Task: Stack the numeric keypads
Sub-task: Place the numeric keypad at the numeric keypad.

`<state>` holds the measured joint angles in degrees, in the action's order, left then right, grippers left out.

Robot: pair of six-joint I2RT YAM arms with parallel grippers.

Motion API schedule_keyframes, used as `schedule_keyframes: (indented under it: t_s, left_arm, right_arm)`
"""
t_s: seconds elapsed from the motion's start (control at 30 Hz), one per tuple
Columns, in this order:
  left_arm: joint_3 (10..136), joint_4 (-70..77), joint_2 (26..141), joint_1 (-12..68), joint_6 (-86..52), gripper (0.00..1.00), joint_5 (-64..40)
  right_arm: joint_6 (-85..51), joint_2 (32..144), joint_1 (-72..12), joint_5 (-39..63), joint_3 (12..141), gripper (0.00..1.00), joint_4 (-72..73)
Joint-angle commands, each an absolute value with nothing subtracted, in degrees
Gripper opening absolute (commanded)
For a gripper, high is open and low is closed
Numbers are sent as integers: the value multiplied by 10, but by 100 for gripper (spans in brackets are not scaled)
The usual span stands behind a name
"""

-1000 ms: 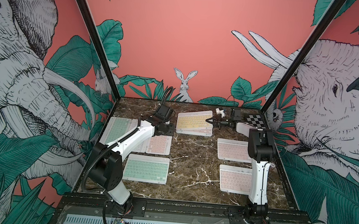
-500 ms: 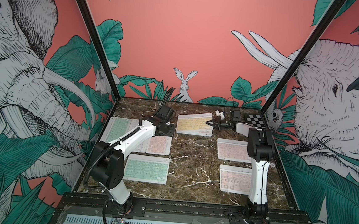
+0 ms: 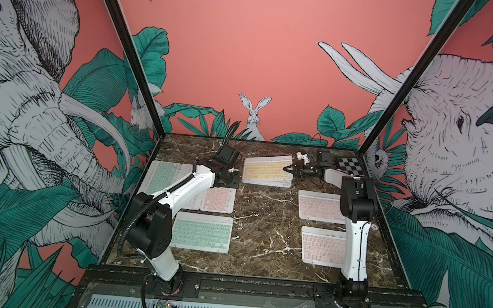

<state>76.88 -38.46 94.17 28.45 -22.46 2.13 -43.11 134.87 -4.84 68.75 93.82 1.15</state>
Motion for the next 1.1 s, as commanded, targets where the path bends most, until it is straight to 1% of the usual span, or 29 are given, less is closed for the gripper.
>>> schedule_keyframes:
  t_s: [0.0, 0.07, 0.2, 0.33, 0.37, 0.43, 0.6, 0.7, 0.93, 1.07]
  left_arm:
    - [773, -393, 940, 282, -230, 55, 16]
    - [773, -392, 941, 282, -231, 54, 14]
    - [772, -390, 941, 282, -232, 54, 11]
    - [771, -389, 943, 282, -232, 55, 10]
    - [771, -388, 942, 282, -233, 55, 9]
    - [771, -387, 943, 282, -233, 54, 7]
    - [766, -382, 940, 282, -233, 54, 5]
    - [763, -381, 937, 282, -234, 54, 4]
    - [752, -375, 931, 282, -234, 55, 4]
    - [748, -371, 928, 282, -235, 55, 2]
  right_arm:
    - [-400, 1352, -44, 670, 957, 10, -9]
    - [-395, 1354, -43, 663, 957, 13, -16]
    - [-374, 1354, -43, 650, 957, 26, -43]
    - [-349, 1347, -43, 632, 957, 34, -73]
    - [-343, 1343, -43, 626, 956, 37, -80]
    - [-331, 1336, -41, 612, 955, 46, -93]
    - [-324, 1319, -39, 586, 940, 53, -92]
    - [-323, 1309, -36, 572, 935, 55, -94]
    - [-284, 1286, -35, 525, 937, 59, -146]
    - [-261, 1276, -35, 499, 941, 60, -178]
